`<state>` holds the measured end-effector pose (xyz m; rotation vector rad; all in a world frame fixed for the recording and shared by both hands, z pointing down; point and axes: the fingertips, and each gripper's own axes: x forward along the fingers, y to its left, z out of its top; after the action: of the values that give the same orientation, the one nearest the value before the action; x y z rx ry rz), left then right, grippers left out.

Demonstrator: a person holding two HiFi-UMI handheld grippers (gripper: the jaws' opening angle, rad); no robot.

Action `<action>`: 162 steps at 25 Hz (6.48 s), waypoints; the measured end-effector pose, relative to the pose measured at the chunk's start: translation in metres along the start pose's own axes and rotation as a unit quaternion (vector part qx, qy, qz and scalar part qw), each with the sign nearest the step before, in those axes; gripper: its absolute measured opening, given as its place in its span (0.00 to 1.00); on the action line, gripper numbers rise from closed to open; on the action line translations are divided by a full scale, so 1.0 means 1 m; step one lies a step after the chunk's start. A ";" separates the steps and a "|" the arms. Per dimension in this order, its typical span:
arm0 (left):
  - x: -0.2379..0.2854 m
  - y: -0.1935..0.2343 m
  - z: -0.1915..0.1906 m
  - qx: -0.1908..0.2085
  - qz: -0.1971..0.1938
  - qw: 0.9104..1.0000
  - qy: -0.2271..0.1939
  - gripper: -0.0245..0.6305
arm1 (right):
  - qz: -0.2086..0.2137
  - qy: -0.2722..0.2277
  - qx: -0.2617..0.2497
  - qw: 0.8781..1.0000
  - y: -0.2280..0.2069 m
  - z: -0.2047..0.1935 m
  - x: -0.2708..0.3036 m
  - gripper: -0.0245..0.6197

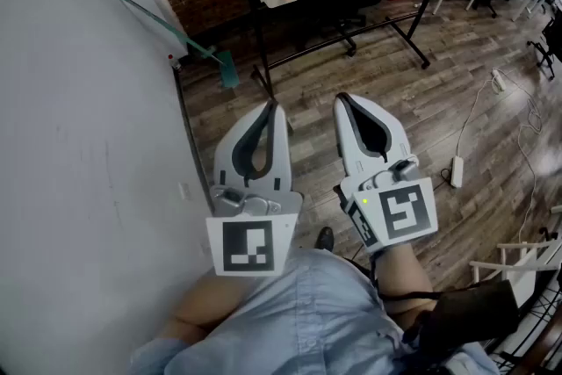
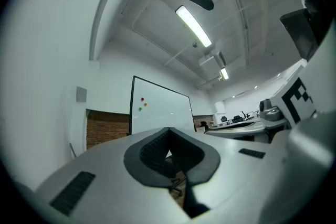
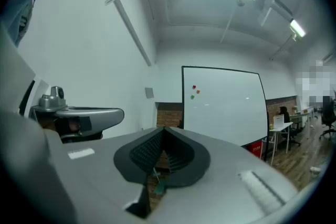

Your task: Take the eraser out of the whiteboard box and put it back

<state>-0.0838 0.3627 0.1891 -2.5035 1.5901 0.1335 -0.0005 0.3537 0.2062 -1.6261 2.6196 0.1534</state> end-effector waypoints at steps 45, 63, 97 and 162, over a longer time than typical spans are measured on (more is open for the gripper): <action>0.136 -0.018 -0.052 0.000 0.018 1.000 0.017 0.04 | 0.058 0.021 0.024 0.998 -0.111 -0.044 0.079 0.04; 0.268 0.105 -0.081 -0.030 0.006 0.999 0.011 0.04 | 0.056 0.030 0.018 0.998 -0.135 -0.047 0.260 0.04; 0.468 0.182 -0.127 0.030 0.176 0.983 0.046 0.04 | 0.268 0.047 0.040 0.961 -0.238 -0.110 0.465 0.05; 0.461 0.231 -0.167 0.002 0.232 0.971 0.064 0.04 | 0.374 0.122 -0.096 0.914 -0.195 -0.163 0.485 0.25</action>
<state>-0.0992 -0.1753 0.2535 -2.1258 2.2003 0.0275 -0.0398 -0.1825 0.3092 -0.5993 3.3758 0.2515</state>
